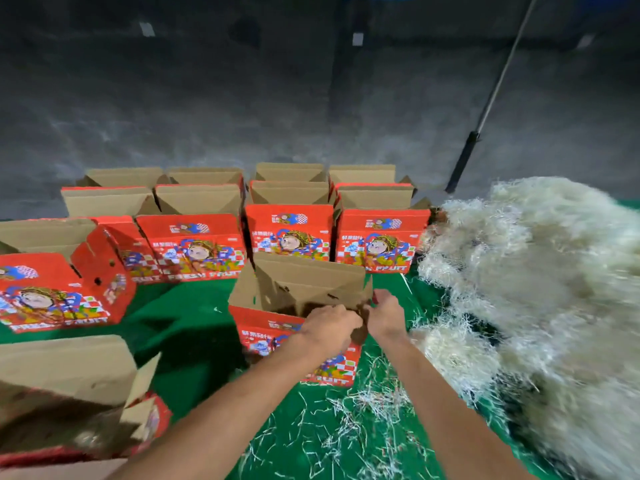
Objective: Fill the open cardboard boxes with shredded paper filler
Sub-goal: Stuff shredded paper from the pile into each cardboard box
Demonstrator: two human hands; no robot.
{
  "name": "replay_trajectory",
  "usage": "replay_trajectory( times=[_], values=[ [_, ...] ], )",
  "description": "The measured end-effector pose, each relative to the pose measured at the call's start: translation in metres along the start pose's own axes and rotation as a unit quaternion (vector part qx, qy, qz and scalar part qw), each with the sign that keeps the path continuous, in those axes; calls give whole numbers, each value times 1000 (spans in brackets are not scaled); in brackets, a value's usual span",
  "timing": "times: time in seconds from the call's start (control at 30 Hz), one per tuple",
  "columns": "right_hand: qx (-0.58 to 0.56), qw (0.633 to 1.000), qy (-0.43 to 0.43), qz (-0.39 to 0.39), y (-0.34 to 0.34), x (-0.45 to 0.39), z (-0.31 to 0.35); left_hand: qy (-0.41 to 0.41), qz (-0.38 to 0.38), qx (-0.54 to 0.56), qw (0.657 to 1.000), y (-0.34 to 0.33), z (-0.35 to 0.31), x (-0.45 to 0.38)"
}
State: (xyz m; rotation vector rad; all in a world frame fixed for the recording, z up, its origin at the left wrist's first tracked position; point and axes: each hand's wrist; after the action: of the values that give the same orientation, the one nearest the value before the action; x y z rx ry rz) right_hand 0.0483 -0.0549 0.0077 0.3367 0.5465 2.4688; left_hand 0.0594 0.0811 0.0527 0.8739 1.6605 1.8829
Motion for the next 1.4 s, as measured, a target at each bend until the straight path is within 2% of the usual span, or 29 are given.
replay_trajectory(
  times=[0.1,0.27,0.47,0.57,0.77,0.97,1.1,1.2,1.27,1.4],
  values=[
    [48,999,6,-11,53,-1,-36,-23,-6,68,997,9,-60,4],
    [100,995,4,11,121,6,-81,-25,11,80,996,11,-153,15],
    [45,996,-39,71,172,21,-128,-22,13,95,995,8,-220,34],
    [21,993,-26,115,187,40,-148,-18,23,91,995,9,-236,42],
    [-23,990,22,137,201,66,-166,-8,64,136,989,8,-252,45],
    [-106,977,56,176,218,82,-187,34,13,181,983,-10,-258,29],
    [-153,977,49,142,223,77,-185,51,-53,209,975,-15,-264,6],
    [-252,956,48,142,229,68,-181,51,-82,237,967,-17,-272,-11],
    [-233,961,79,124,231,58,-181,64,-91,245,963,-19,-277,-25],
    [-209,971,72,96,230,30,-188,89,-92,278,952,-19,-287,-49]
  ],
)
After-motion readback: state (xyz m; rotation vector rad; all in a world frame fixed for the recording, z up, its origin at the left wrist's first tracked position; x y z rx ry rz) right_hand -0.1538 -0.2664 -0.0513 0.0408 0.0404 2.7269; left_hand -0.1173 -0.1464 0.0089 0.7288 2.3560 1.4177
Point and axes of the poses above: each hand's wrist, its own x-axis away from the middle knuckle, its own y-axis out of the back of the hand, z = x × y, and after that the axes turned 12 degrees about -x, right-handed
